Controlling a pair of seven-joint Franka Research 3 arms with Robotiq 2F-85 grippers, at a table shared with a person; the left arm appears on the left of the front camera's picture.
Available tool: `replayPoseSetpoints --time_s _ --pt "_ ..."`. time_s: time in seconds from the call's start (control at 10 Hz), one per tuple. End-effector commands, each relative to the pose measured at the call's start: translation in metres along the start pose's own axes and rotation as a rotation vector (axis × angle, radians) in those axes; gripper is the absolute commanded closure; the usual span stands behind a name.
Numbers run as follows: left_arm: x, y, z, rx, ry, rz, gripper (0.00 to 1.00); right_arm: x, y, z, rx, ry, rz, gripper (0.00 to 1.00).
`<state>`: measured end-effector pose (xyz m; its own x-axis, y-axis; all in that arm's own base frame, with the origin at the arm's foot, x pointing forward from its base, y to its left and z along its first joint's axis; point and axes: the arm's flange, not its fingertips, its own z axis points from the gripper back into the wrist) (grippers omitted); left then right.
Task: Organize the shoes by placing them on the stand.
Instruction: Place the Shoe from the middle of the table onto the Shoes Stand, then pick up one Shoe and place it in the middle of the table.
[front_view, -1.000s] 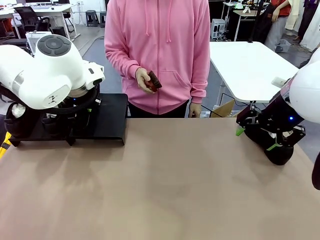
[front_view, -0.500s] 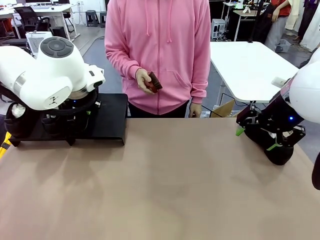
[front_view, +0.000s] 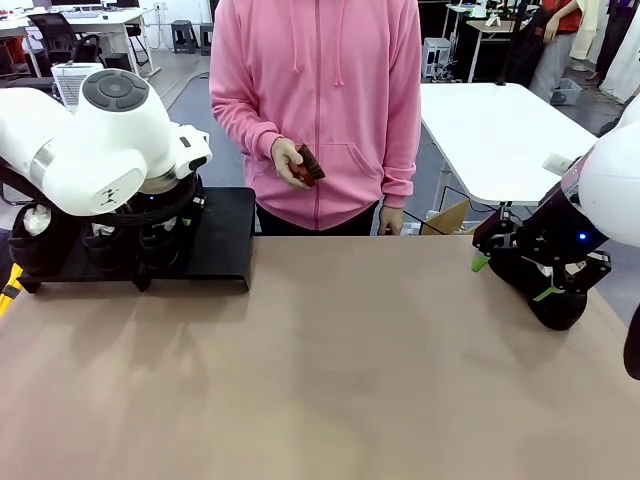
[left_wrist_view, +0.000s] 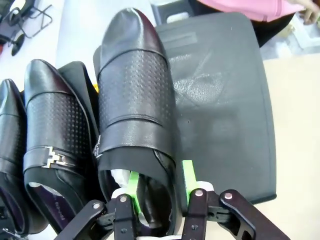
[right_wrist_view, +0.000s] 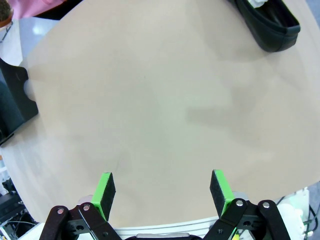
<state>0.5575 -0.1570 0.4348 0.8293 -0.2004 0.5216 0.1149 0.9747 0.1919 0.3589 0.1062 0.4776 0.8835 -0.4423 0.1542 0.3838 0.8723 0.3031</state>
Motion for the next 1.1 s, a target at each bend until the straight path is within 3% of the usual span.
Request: replayPoseSetpoints --time_s 0.0,0.1,0.2,1.0 --pt "-0.003 0.002 0.008 -0.002 -0.060 0.061 0.57 0.001 0.000 0.002 0.012 0.009 0.010 0.00" --pt "-0.007 0.006 0.020 -0.013 -0.079 0.100 0.57 0.001 0.000 0.002 0.012 0.009 0.010 0.00" --pt "0.002 0.001 0.004 -0.006 -0.019 0.022 0.57 0.001 0.000 0.002 0.012 0.009 0.010 0.00" --pt "-0.001 -0.001 0.000 -0.015 -0.020 0.035 0.57 0.001 0.000 0.002 0.012 0.009 0.010 0.00"
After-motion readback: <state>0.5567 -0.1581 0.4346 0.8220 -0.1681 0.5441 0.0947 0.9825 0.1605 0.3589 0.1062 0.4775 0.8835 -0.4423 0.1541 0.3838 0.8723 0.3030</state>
